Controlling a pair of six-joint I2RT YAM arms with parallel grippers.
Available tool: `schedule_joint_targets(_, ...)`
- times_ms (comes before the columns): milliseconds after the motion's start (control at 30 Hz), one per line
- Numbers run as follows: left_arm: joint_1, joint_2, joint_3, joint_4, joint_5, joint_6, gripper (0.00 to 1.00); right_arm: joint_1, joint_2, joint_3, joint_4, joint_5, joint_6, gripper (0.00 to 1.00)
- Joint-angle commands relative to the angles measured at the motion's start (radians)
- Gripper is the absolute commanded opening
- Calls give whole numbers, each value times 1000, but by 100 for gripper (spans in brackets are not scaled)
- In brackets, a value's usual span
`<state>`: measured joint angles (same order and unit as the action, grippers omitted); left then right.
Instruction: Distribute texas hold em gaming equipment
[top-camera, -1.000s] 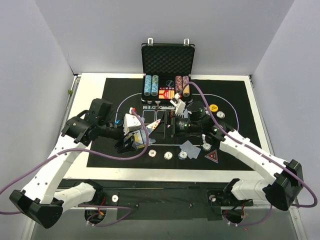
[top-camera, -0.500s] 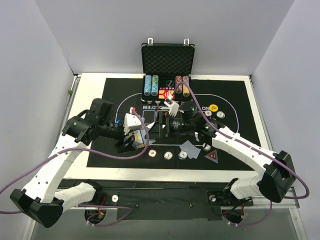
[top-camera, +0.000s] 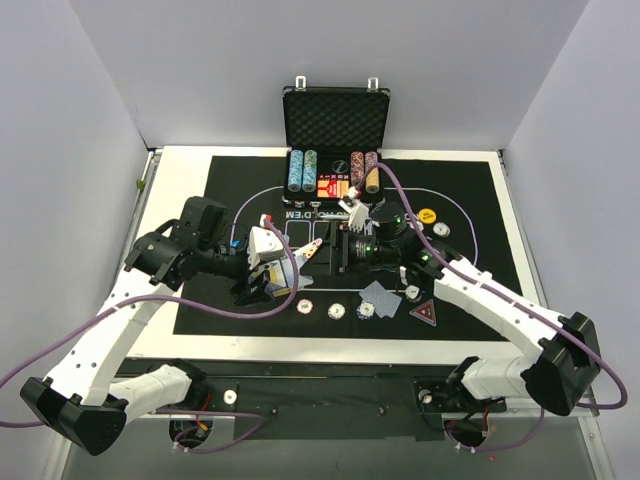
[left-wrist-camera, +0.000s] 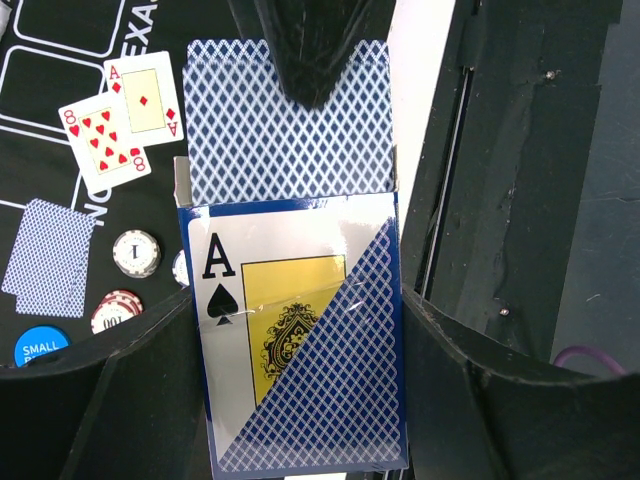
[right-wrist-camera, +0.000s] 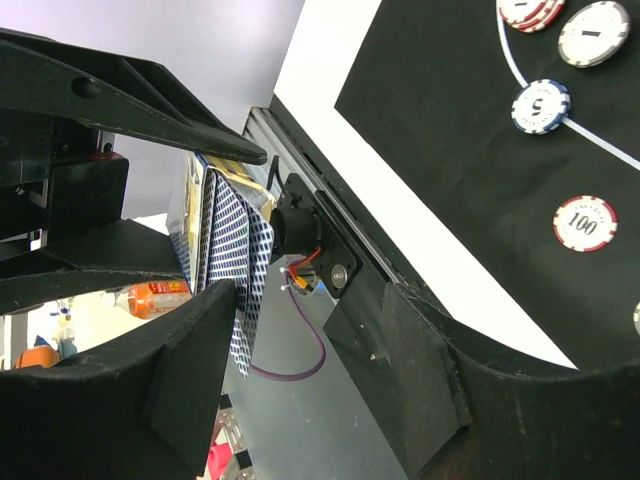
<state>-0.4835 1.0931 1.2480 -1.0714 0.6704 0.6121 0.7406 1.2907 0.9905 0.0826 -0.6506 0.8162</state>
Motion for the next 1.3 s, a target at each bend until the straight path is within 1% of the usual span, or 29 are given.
schedule_joint_targets(0, 2, -13, 39, 56, 51, -11, 6, -18, -65, -4, -44, 22, -38, 55)
schedule_joint_targets(300, 2, -13, 34, 57, 49, -11, 6, -49, -111, 13, -80, 29, -54, 54)
schedule_joint_targets(433, 2, -15, 27, 57, 49, -8, 6, -49, -133, 37, -103, 45, -48, 59)
schedule_joint_targets(567, 2, -15, 27, 59, 49, -8, 6, 0, -104, 54, -52, 55, -28, 69)
schedule_joint_targets(700, 2, -13, 28, 57, 47, -8, 6, 49, -56, 60, -30, 72, -19, 70)
schedule_joint_targets(800, 2, -13, 30, 57, 46, -6, 6, 57, -24, 57, -1, 71, -6, 68)
schedule_joint_targets(900, 2, -12, 34, 54, 47, -6, 6, 57, -4, 59, -3, 69, -2, 62)
schedule_joint_targets(967, 2, -13, 34, 53, 46, -5, 6, 54, -4, 59, -18, 75, -6, 59)
schedule_joint_targets(1267, 2, -16, 34, 57, 49, -8, 6, -7, -60, 22, -58, 74, -28, 57)
